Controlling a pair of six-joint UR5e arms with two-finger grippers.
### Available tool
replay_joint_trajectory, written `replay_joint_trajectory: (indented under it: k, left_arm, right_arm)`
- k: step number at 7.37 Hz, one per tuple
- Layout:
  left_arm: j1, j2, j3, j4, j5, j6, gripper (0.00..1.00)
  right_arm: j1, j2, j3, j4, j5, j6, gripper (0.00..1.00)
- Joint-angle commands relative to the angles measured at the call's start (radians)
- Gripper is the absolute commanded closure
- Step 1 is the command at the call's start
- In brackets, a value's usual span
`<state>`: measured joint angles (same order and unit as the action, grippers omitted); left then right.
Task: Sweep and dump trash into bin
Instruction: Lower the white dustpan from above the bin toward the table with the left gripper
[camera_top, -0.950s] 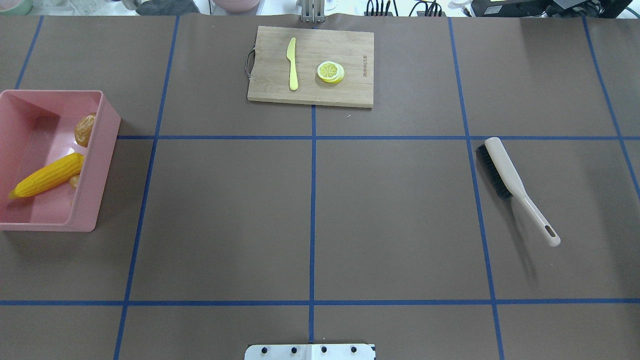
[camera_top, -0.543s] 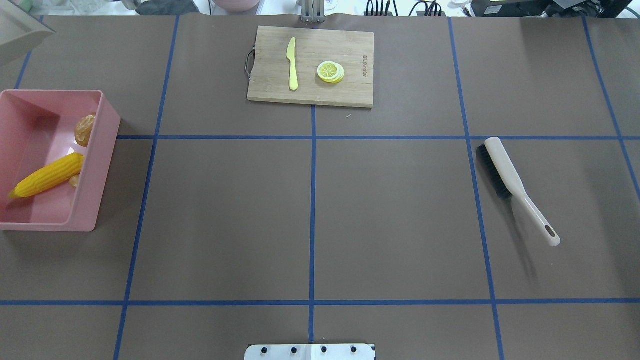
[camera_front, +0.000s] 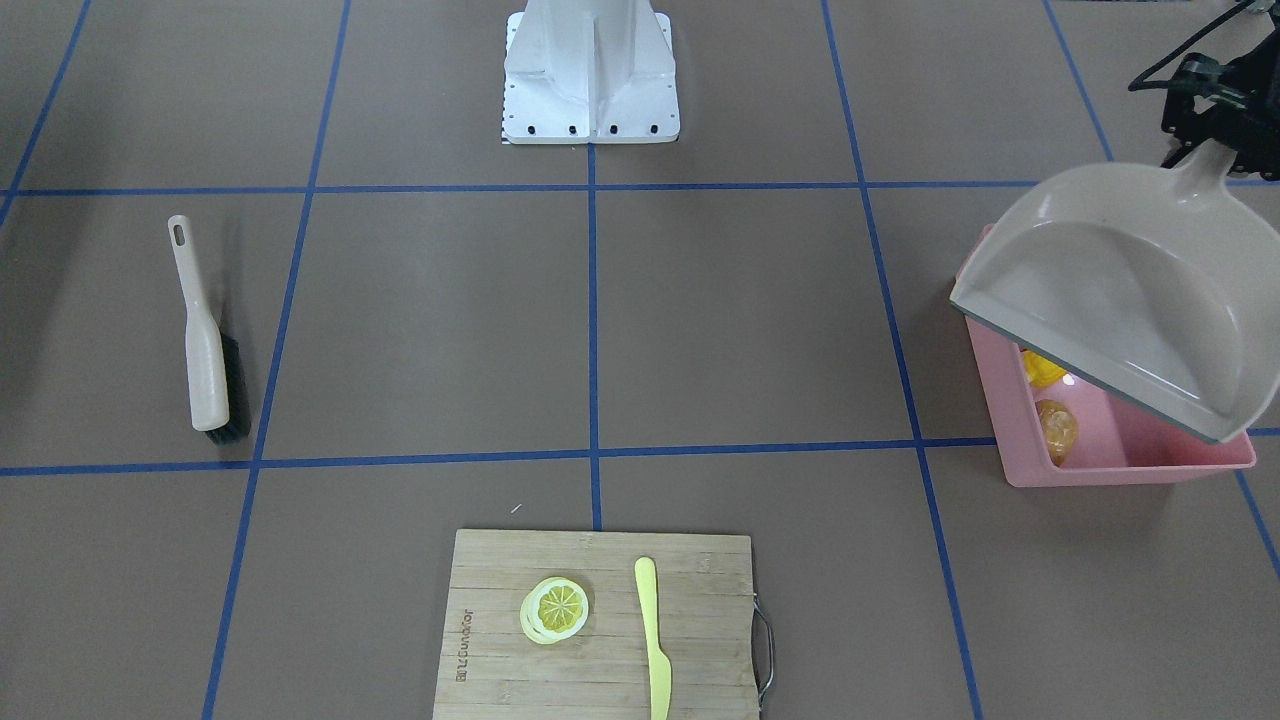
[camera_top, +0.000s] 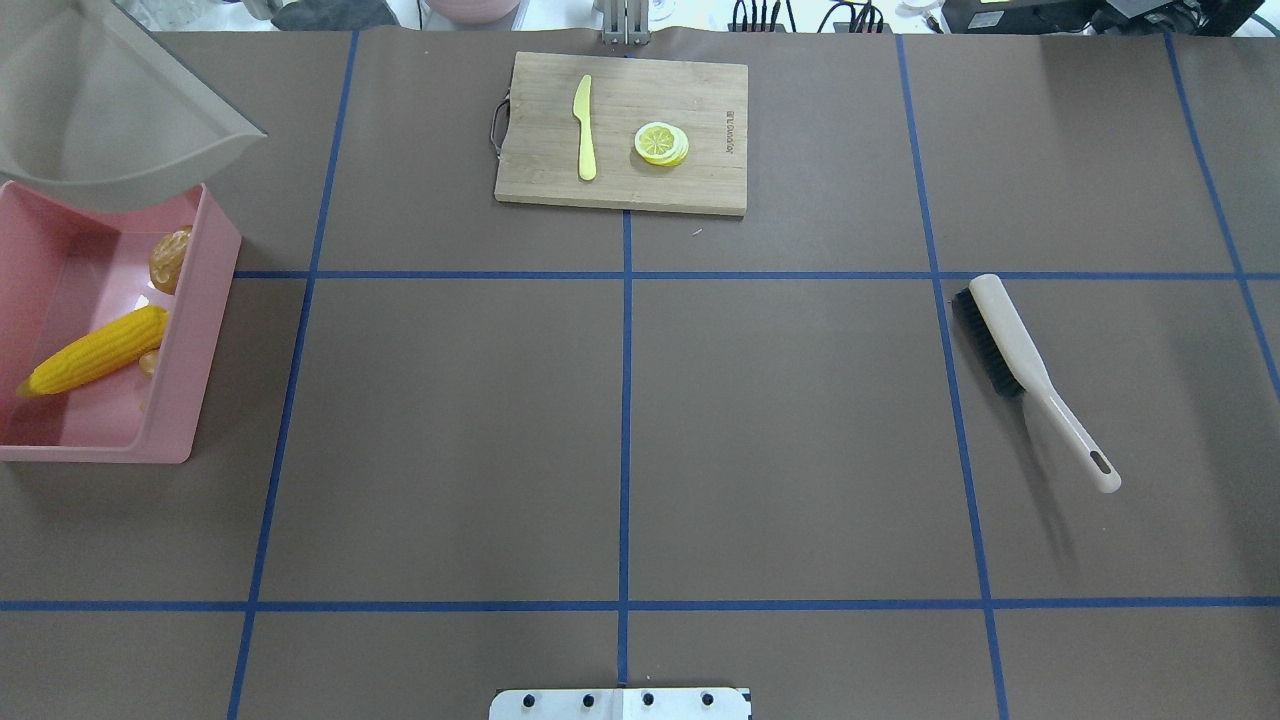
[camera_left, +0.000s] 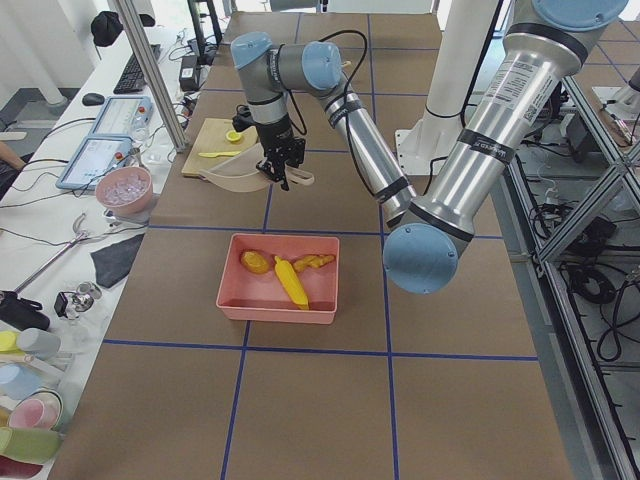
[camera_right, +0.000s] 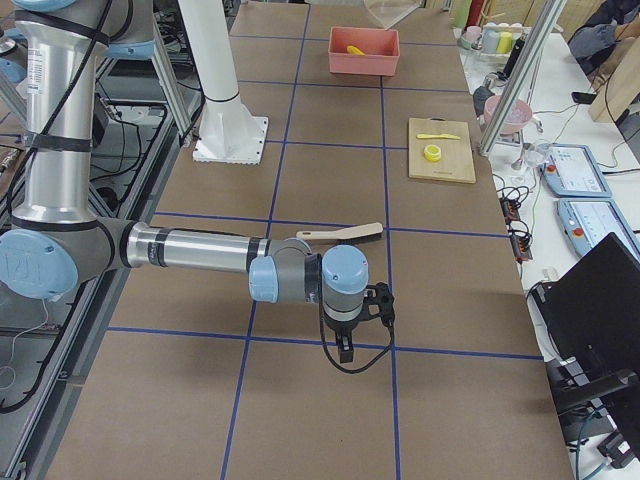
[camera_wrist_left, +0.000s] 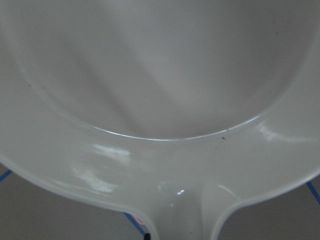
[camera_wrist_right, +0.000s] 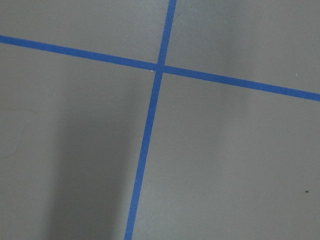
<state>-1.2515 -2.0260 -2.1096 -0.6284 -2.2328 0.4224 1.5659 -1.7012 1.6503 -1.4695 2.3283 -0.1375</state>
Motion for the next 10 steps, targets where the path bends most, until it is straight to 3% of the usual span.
replay_joint_trajectory:
  k: [1,7,10]
  left_arm:
    - [0.134,0.007,-0.077,-0.010,0.012,-0.071,1.00]
    - [0.513,0.081,-0.090,-0.305,0.217,-0.172,1.00]
    - [0.559,0.235,-0.014,-0.651,0.219,-0.166,1.00]
  right_arm:
    - [0.000,0.000,-0.001,0.000,-0.001,-0.001,0.00]
    - [-0.001,0.000,-0.021,0.001,-0.003,-0.002,0.00]
    - [-0.001,0.000,-0.027,0.000,-0.003,-0.002,0.00]
